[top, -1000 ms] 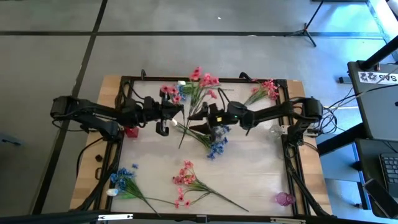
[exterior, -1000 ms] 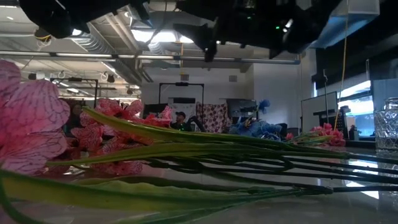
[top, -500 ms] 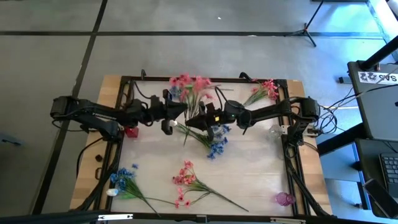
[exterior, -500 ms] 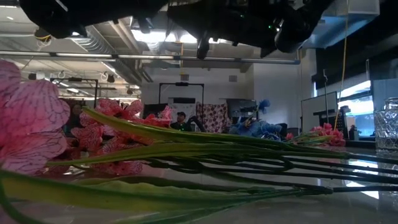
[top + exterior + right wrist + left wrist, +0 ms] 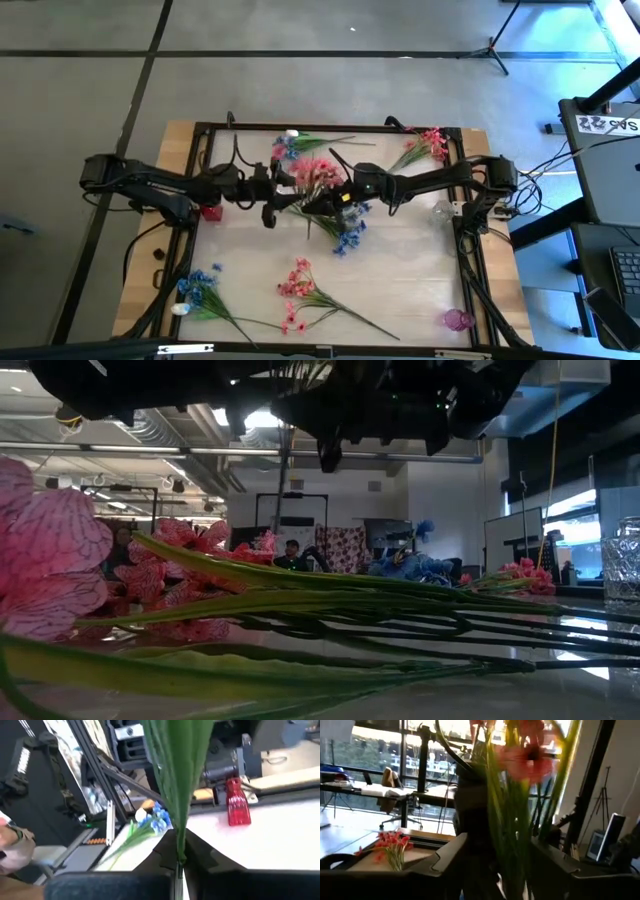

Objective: Sort flowers into vase by color
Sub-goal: Put the top left pink flowers into the red vase

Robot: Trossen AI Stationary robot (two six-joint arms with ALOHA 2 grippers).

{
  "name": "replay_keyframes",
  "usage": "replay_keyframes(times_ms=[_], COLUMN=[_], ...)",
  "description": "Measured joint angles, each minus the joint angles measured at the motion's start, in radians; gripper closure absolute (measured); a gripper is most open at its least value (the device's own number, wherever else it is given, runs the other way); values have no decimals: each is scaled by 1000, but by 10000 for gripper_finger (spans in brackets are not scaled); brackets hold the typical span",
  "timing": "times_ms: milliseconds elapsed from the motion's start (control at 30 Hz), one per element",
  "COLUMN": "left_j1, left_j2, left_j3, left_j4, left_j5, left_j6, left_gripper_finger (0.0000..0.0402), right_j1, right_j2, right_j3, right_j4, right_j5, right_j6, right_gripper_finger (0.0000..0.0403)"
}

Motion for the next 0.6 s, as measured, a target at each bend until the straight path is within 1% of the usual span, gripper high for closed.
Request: replay_keyframes(times_ms=[100, 200, 367, 433, 500, 600], left_j1=[-10, -22, -27, -27, -27, -27], left_j2=[-35, -67, -69, -69, -70, -96], left_j3=[0, 0, 0, 1, 2, 1], left_j4=[-50, -101, -119, -120, -129, -154], left_j5=[26, 34, 29, 8, -37, -86], left_j6=[1, 6, 27, 32, 62, 108], left_gripper_finger=[209, 201, 189, 187, 186, 185], right_j1=[0, 0, 0, -1, -1, -1], right_j2=[-25, -47, -54, -54, -54, -69], right_j3=[0, 0, 0, 0, 0, -1], right_j4=[-54, -97, -106, -99, -104, -126], right_j5=[-6, -3, 19, 20, 20, 9], right_j6=[-17, -28, -63, -64, -65, -65], right_gripper_finger=[396, 392, 397, 397, 394, 396])
